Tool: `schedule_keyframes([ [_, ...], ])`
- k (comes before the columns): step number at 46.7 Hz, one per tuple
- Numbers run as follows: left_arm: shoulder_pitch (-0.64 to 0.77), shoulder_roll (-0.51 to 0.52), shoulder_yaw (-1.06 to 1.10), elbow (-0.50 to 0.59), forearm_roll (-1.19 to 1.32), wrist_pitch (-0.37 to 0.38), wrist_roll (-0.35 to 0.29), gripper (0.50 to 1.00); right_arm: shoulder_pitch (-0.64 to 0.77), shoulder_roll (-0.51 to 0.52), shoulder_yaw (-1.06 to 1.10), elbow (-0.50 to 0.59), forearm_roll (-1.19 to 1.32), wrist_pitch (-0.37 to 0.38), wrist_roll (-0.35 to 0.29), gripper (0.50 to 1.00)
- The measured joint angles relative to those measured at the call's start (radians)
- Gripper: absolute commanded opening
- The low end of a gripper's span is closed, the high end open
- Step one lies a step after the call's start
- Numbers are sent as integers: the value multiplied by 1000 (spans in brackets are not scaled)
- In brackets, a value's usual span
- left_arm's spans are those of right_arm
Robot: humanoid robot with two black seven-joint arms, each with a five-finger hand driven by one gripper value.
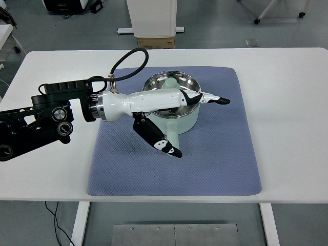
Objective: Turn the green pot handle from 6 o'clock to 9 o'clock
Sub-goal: 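Lower the left hand over the pot rim and handle, then press the left hand against the pot side near the handle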
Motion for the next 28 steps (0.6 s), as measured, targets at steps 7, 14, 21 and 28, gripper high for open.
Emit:
schedule_keyframes([
  [7,-11,-11,30,0,57,-1,0,1000,0,0,0,0,0,0,0,1000],
  [14,-21,-17,46,2,150,0,0,1000,0,0,0,0,0,0,0,1000],
  [21,-32,-19,61,6,219,-1,16,1000,0,0,0,0,0,0,0,1000],
  [28,-36,-19,62,7,248,-1,17,1000,0,0,0,0,0,0,0,1000],
])
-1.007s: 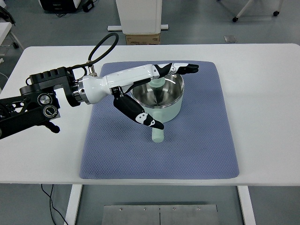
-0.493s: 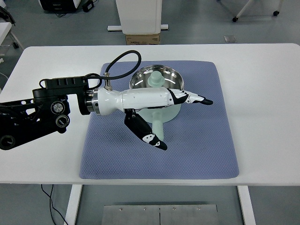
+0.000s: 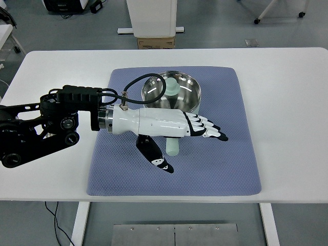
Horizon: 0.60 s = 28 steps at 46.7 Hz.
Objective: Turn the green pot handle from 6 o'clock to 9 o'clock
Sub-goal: 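Press the left hand against the pot side near the handle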
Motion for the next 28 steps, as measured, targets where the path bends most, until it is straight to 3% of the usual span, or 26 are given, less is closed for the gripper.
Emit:
schedule_keyframes([
  [28,-41,-8,1,30,253,-13,0,1000,0,0,0,0,0,0,0,1000],
])
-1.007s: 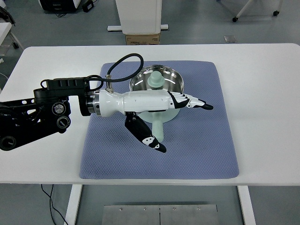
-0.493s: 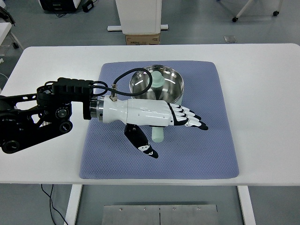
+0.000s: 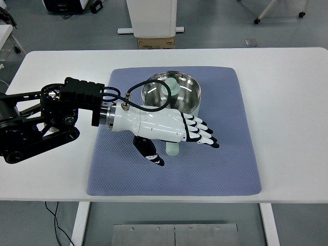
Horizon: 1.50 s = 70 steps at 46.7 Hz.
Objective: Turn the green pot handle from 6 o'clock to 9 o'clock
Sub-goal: 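Press the left hand against the pot side near the handle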
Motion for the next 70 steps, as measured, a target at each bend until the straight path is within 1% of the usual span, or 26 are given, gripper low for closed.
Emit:
schedule_keyframes([
  [7,-12,-7,0,1,37,-29,-1,1000,0,0,0,0,0,0,0,1000],
  [12,-23,-10,0,0,58,-70,-3,1000,0,0,0,0,0,0,0,1000],
  [22,-47,-14,1,-1,157,-120,-17,1000,0,0,0,1,0,0,0,1000],
  [30,-68,-14,22,0,180,-164,-17,1000,0,0,0,0,0,0,0,1000],
  [45,-98,-15,83,6,246,-168,-17,1000,0,0,0,0,0,0,0,1000],
  [70,-102,-41,91,57,356,-165,-17,1000,0,0,0,0,0,0,0,1000],
])
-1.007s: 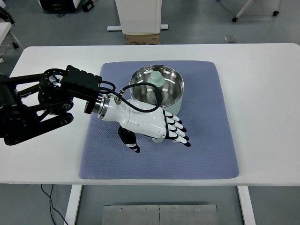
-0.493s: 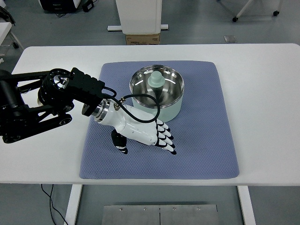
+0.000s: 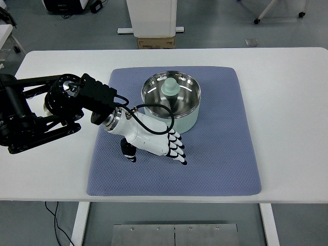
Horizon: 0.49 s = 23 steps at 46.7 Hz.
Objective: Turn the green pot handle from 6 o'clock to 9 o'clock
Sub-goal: 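Press the left hand against the pot side near the handle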
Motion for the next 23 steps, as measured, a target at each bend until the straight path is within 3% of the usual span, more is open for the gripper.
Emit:
schedule_keyframes([
  [23,-25,11,0,-5,94,1,0,1000,0,0,0,0,0,0,1,1000],
])
